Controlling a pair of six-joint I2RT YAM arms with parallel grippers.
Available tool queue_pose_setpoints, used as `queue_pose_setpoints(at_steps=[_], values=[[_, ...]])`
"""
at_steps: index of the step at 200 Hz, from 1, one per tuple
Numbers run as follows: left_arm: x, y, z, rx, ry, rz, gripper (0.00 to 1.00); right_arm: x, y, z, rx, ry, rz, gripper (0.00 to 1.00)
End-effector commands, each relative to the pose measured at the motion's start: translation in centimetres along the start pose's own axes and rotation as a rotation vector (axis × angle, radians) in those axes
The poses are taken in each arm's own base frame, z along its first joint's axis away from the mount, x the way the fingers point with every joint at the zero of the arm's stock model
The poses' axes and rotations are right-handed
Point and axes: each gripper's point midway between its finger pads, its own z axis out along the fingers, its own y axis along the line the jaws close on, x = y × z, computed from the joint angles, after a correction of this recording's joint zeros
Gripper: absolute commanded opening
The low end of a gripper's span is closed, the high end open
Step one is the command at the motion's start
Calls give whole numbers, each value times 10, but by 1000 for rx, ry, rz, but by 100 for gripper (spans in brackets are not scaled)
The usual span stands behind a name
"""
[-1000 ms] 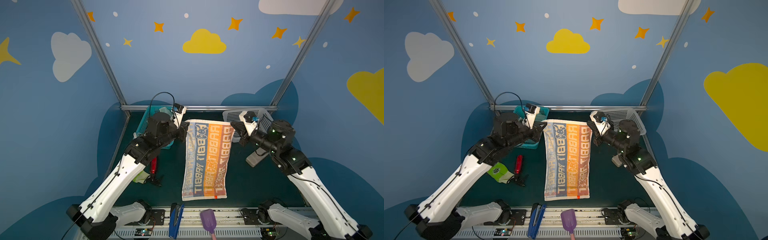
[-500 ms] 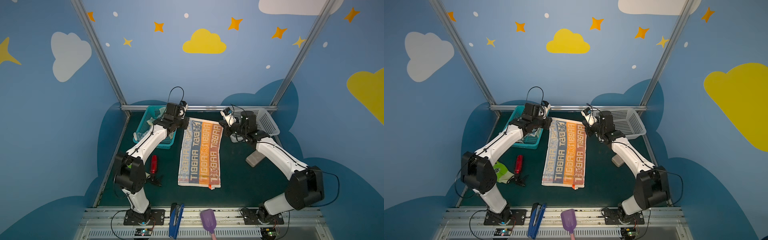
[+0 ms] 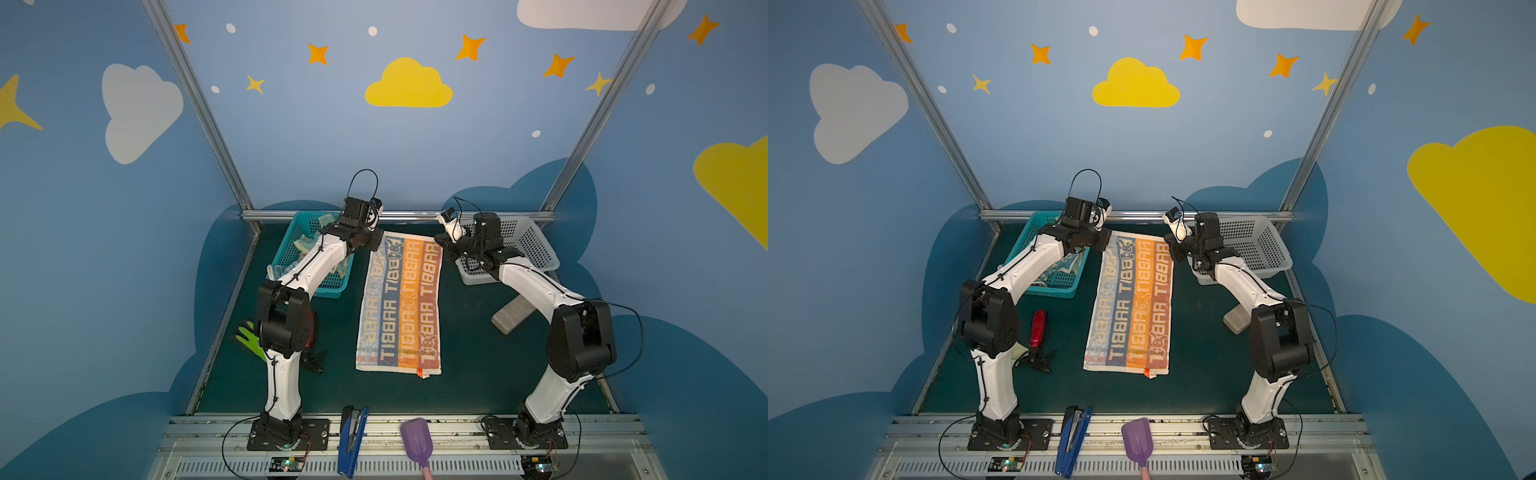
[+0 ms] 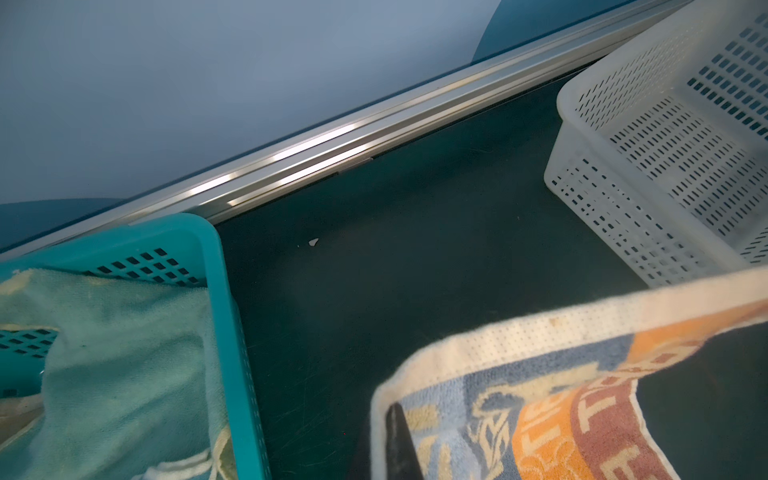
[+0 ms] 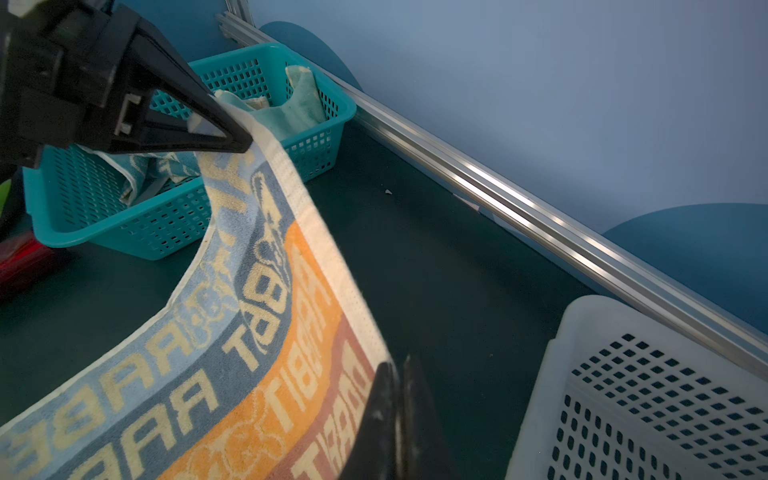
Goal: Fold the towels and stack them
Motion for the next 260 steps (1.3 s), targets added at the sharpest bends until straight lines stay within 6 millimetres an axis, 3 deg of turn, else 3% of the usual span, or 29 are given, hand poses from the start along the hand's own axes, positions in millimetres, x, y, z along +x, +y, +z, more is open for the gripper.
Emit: queue_pose_setpoints(at_steps=[1, 41, 124, 182, 214, 260], values=[[9, 6, -8, -24, 15, 31, 4, -7, 13, -15, -53, -24, 8, 0], [37, -8, -24, 3, 49, 9, 4, 21, 40, -34, -129, 14, 58, 0], [85, -39, -87, -41, 52, -75, 4, 63, 101, -86, -247, 105, 261, 0], [121, -67, -103, -24, 63, -113, 4, 107, 140, -100, -293, 205, 422, 0], [142, -73, -113, -37, 93, -131, 4, 115, 157, -112, -303, 228, 444, 0], [155, -85, -130, -11, 93, -169, 4, 115, 172, -129, -300, 231, 441, 0]])
